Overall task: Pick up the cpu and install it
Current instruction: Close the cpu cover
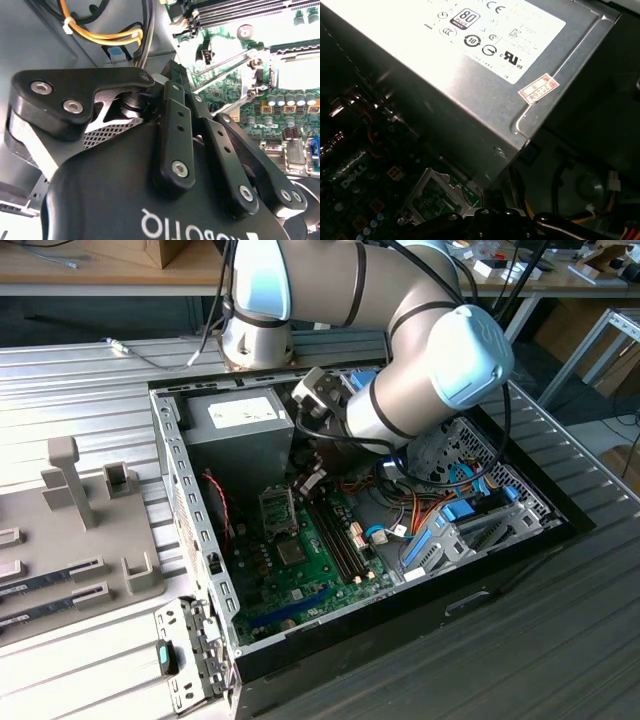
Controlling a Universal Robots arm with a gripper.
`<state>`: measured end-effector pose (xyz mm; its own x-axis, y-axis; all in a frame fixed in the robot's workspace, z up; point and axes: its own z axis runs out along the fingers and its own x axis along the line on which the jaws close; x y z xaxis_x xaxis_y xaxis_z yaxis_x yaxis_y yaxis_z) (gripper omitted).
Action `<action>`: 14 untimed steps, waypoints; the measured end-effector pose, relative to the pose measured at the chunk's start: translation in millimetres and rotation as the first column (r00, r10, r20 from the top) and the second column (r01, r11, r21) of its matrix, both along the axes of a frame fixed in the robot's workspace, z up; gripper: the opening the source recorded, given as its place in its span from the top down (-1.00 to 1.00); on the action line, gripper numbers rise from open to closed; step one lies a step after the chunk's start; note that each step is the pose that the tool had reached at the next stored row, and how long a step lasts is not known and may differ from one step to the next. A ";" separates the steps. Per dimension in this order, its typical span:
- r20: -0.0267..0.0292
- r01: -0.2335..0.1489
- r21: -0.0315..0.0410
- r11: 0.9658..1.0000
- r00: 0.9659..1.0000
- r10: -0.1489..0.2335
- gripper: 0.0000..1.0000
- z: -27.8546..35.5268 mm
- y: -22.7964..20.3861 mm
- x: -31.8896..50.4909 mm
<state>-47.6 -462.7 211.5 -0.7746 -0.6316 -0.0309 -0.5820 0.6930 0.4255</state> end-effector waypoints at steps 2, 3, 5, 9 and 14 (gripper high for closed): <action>0.000 -0.003 0.014 1.000 1.000 0.003 0.79 0.1 -0.7 0.0; 0.000 -0.006 0.018 1.000 1.000 0.006 0.79 0.1 -0.9 0.0; 0.000 -0.012 0.030 0.999 1.000 0.012 0.79 0.1 -1.3 0.0; 0.001 -0.028 0.047 0.998 1.000 0.028 0.79 0.0 -2.6 0.0; 0.001 -0.041 0.056 0.998 0.999 0.041 0.79 2.4 -4.4 -0.1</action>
